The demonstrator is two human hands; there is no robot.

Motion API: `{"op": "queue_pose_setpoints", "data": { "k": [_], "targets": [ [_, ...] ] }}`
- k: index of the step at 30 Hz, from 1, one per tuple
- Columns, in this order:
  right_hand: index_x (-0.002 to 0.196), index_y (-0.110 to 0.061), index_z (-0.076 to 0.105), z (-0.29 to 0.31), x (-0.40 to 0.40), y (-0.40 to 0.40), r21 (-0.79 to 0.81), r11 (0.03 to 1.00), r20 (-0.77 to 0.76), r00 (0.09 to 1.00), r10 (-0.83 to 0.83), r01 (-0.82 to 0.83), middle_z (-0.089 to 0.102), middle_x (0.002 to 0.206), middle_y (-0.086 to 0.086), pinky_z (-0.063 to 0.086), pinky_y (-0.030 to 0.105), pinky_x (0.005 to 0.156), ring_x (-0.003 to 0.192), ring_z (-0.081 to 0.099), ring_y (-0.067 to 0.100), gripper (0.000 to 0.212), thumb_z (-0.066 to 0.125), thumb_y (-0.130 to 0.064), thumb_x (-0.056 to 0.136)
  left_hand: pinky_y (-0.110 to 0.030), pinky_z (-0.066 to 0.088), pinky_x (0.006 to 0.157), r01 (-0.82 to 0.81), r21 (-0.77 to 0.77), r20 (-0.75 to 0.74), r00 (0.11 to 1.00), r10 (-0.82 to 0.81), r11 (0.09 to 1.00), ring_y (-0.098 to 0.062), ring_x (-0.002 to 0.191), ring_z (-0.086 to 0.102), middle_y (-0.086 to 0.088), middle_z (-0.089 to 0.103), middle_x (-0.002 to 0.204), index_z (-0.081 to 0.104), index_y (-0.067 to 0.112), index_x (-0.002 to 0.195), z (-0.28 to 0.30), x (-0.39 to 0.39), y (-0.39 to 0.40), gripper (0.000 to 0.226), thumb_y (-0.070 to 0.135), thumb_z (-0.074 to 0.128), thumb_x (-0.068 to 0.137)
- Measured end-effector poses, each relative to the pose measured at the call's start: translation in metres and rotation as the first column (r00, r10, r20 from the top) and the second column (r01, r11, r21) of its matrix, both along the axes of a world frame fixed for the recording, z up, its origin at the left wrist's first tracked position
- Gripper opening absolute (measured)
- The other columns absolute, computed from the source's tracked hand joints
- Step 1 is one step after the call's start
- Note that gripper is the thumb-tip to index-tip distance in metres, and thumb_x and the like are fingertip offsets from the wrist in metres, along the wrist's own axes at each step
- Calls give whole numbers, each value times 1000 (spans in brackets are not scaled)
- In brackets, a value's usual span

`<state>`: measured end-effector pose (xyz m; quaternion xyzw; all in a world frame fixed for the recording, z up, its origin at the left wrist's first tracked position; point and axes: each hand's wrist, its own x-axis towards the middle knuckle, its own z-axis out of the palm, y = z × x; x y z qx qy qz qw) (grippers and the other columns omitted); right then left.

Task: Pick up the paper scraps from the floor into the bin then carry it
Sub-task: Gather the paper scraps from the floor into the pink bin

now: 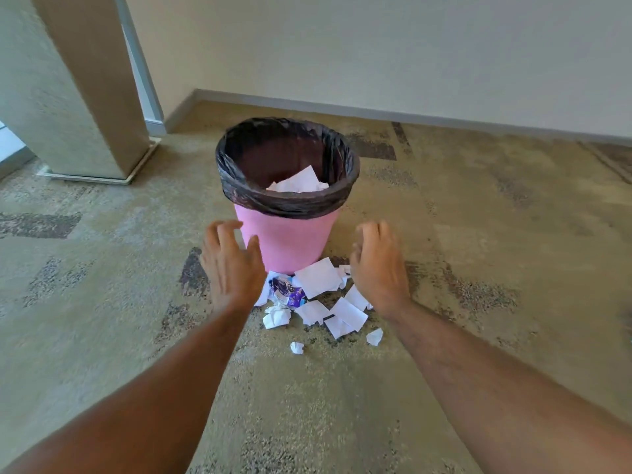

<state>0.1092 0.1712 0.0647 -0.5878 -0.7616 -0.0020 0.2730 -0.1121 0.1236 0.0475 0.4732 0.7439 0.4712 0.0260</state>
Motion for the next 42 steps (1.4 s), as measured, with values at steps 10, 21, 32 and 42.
{"op": "queue_pose_setpoints", "data": {
  "k": [10, 21, 32, 42],
  "targets": [
    [155, -36, 13, -80, 4, -9, -682, 727, 273, 949, 159, 74, -3, 166, 8, 35, 60, 111, 153, 3, 37, 121, 81, -70, 62, -64, 34, 111, 325, -728, -37, 861, -507, 604, -36, 147, 21, -7, 16, 160, 22, 36, 152, -91, -6, -5, 118, 69, 84, 58],
    [155, -43, -19, -106, -29, 22, -818, 567, 253, 946, 200, 99, -22, 165, 12, 36, 61, 110, 154, 0, 41, 153, 92, -63, 50, -77, 23, 109, 410, -777, 52, 798, -600, 477, -38, 152, 10, -3, 19, 160, 8, 42, 150, -123, 2, 31, 134, 53, 91, 45],
    [143, -27, 47, -124, -29, -21, -630, 771, 174, 953, 249, -87, 35, 143, 16, 44, 39, 97, 132, 34, 36, 56, 69, -19, 92, -43, 46, 101, 448, -647, -78, 766, -638, 617, -29, 121, 48, -5, 55, 133, 51, 15, 140, -122, 36, 4, 59, 4, 71, 85],
    [115, -14, 66, -109, -14, -58, -597, 786, 24, 975, 219, -162, 54, 107, 8, 37, 33, 71, 101, 57, 29, 38, 51, 7, 88, -36, 50, 75, 483, -619, -41, 768, -639, 620, -24, 93, 61, -5, 66, 99, 70, 15, 99, -96, 55, -19, 36, -10, 56, 77]
  ]
}}
